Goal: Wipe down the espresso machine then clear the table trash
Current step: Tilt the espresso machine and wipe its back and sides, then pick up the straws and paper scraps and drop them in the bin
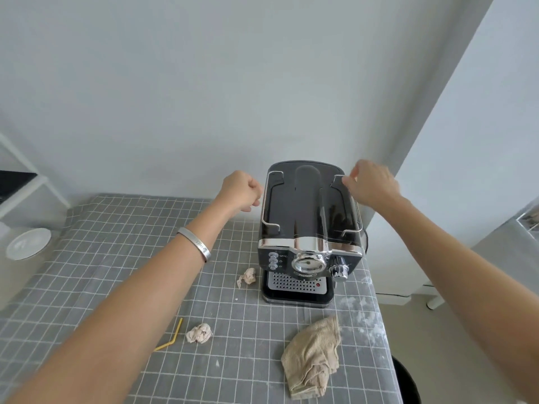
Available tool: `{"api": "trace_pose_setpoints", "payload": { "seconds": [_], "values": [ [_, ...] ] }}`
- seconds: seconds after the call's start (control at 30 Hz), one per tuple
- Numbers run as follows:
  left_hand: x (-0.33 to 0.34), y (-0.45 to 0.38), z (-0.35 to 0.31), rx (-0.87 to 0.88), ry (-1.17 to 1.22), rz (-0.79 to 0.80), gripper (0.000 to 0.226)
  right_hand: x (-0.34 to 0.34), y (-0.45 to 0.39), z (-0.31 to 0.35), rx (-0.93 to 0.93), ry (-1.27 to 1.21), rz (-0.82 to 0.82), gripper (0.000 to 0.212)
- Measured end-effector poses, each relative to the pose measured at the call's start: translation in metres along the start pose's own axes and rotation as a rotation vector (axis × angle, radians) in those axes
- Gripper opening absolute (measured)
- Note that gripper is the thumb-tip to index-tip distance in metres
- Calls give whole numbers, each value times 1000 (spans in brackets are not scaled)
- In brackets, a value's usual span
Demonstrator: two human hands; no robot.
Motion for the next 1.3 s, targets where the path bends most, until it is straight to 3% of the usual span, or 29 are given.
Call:
{"api": "trace_pose_setpoints", "payload": {
  "seconds": [0.07, 0.2, 0.33, 0.43, 0.53, 0.7, 0.77, 0.87, 1.0, 1.2, 1.3],
  "values": [
    [-14, 11, 5, 28, 16, -15, 10, -6, 8, 32, -96, -65, -30, 24],
    [-43, 40, 35, 57, 32, -30, 22, -5, 42, 113, -371, -236, -31, 18],
    [-63, 79, 108, -8, -83, -76, 27, 18, 107, 190, -742, -354, -69, 13],
    [-63, 107, 184, -106, -174, -115, 24, 69, 154, 220, -890, -404, 38, 8],
    [-58, 127, 261, -222, -226, -142, 23, 154, 169, 218, -839, -322, 251, 9],
    [-57, 132, 345, -293, -345, -246, 15, 282, 144, 176, -549, 3, 569, 19],
    [-55, 121, 360, -322, -397, -254, 15, 315, 137, 160, -489, 146, 628, 38],
    [-46, 96, 375, -351, -453, -223, 27, 350, 125, 138, -409, 242, 626, 63],
    [-35, 70, 390, -364, -570, -170, 45, 374, 120, 117, -302, 329, 645, 54],
    [-18, 60, 401, -284, -661, -120, 34, 384, 127, 106, -351, 384, 567, 55],
    [-15, 57, 398, -228, -698, -107, 27, 383, 128, 99, -285, 353, 542, 61]
  ]
}}
Point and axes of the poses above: each hand's wrist, its own y-axis away from the middle knuckle, its own x-axis out of the palm, z = x × y, the point moved 8 cm from there along -y, towards the middle knuckle, and after that the axes turned 3 degrees about -y, right-handed, at the moved point
